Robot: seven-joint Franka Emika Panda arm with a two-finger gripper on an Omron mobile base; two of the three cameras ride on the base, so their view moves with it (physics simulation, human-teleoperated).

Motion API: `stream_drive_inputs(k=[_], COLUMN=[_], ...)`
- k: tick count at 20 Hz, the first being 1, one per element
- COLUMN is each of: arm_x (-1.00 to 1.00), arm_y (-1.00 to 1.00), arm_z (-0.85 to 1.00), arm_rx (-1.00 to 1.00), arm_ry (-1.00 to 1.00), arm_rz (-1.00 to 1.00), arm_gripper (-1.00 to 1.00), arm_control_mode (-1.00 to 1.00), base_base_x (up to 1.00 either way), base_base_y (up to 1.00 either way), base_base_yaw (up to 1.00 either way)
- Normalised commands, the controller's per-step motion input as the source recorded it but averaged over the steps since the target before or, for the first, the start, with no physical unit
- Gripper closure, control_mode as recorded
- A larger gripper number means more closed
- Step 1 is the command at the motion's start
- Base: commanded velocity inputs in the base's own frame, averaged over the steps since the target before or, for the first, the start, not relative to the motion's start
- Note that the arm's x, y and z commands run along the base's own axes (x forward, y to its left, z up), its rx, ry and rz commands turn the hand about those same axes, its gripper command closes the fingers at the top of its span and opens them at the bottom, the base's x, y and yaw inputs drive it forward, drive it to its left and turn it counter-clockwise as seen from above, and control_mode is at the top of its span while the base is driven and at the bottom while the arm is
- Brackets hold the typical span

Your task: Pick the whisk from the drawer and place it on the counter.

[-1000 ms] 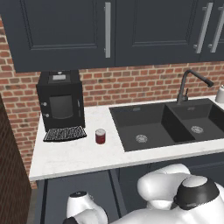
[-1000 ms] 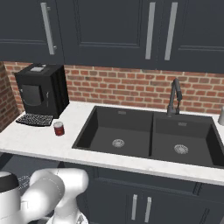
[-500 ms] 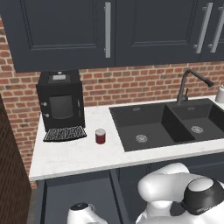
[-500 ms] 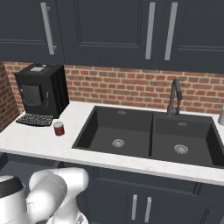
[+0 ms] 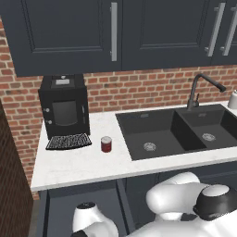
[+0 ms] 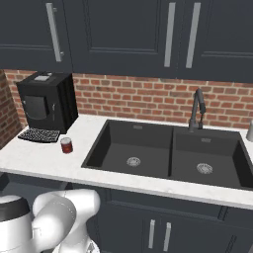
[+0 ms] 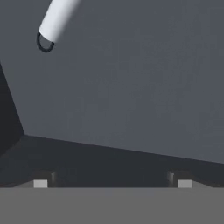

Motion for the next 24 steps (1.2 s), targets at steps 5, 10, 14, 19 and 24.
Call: stream_drive_inputs(k=[5,10,14,19,24], arm_x=[0.91,0.75,0.36,0.08,0.07], arm_y=[-0.21,-0.09,0.06,0.27,0.27], arm_z=[0.33,0.15,-0.05,-0.33,-0.49], arm_rx=[0.0,0.0,-0.04,-0.11,-0.1], arm_ry=[0.0,-0.04,-0.1,-0.06,-0.06], arm_rz=[-0.02,-0.01,-0.05,-0.1,-0.17], arm_gripper=[-1.0,-1.0,-1.0,-1.0,-1.0], arm_control_mode=[-1.0,-1.0,-1.0,-1.0,-1.0], base_base_x=[0.0,0.0,0.0,0.0,0.0], base_base_y=[0.0,0.0,0.0,0.0,0.0], base_base_yaw=[0.0,0.0,0.0,0.0,0.0])
